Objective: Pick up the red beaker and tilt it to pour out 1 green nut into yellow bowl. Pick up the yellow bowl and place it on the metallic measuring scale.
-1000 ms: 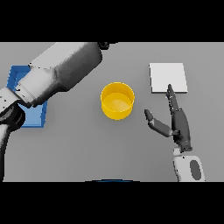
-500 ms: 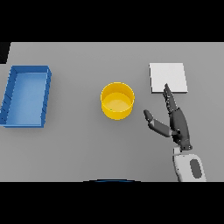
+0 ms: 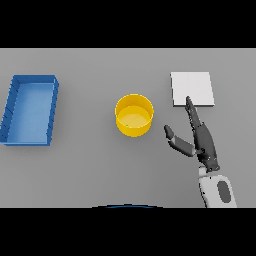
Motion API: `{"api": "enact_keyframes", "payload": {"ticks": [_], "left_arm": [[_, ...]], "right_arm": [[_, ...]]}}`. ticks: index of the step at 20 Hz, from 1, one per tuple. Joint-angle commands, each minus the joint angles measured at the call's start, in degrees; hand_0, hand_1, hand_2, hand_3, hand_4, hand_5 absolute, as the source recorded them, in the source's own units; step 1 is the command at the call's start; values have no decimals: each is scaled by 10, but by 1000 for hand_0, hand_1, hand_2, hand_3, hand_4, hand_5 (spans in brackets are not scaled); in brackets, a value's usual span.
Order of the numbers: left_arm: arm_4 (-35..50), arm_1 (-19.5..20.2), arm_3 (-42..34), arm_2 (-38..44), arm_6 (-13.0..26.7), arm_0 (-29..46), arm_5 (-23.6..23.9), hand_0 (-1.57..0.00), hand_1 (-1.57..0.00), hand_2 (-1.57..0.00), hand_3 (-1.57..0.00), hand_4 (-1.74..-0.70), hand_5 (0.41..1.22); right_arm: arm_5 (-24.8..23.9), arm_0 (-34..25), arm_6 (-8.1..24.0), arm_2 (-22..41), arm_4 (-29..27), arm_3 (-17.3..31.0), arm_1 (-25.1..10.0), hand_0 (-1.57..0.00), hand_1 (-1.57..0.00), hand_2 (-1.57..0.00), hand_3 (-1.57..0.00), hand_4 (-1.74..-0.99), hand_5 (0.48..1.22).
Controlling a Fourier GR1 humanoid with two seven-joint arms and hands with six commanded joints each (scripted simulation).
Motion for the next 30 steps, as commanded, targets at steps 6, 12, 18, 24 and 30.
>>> {"api": "enact_keyframes", "payload": {"ticks": [6,12,18,24,30], "left_arm": [[88,-11,-54,46,26,130,46,-1571,-1571,-1571,-1570,-1741,1221],[155,-30,-240,48,68,299,77,-1571,-1571,-1571,-1571,-1741,1098],[188,-11,-454,27,173,419,47,-1469,-1344,-1276,-1318,-1369,774],[238,18,-540,13,218,463,-60,-384,-351,-334,-345,-875,644],[191,21,-520,-11,206,452,-41,-100,-91,-87,-90,-783,631]], "right_arm": [[6,7,-15,-4,-8,0,-6,1,1,1,1,-1141,673],[5,10,-17,0,-2,0,-6,1,1,1,1,-1171,677],[7,8,-9,-2,-10,-9,-4,1,1,1,1,-1153,670],[4,15,-20,-2,-5,4,-5,1,1,1,1,-1155,669],[-7,7,-6,7,17,-2,-4,1,1,1,1,-1154,657]]}}
